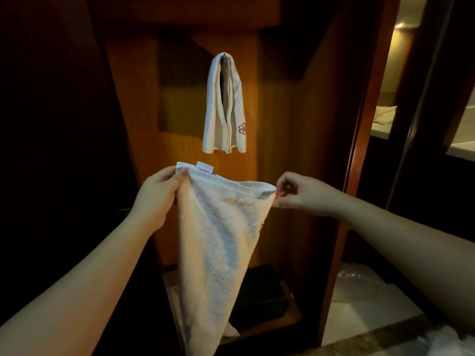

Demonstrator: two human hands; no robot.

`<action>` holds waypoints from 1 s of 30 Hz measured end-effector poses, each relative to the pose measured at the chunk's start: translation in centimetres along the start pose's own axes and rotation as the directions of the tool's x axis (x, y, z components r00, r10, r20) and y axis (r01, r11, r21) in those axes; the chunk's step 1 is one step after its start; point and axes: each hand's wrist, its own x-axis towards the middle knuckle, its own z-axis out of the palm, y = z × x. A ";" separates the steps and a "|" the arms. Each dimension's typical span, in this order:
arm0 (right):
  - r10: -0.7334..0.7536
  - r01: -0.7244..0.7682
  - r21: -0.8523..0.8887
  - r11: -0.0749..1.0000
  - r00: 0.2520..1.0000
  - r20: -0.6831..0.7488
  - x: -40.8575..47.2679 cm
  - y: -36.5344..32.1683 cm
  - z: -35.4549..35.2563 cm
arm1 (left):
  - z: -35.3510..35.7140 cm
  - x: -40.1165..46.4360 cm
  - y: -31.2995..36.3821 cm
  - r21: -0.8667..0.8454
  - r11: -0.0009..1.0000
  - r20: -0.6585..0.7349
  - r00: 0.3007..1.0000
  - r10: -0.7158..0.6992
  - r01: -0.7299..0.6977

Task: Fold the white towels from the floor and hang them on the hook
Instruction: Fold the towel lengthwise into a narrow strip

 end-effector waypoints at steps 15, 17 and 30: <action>-0.178 0.186 -0.073 0.980 0.978 0.110 6.3 -0.6 5.3 | -1.4 -0.4 1.1 0.032 0.999 0.227 0.973 0.036 -0.044; -0.208 0.246 -0.150 0.958 0.950 0.232 6.6 -1.6 5.4 | -1.8 -0.7 1.4 0.068 0.996 0.266 0.963 0.032 -0.052; -0.009 0.080 -0.430 0.899 0.986 0.165 5.2 1.4 5.1 | -3.6 -3.5 0.5 0.346 0.937 0.092 0.995 0.021 -0.052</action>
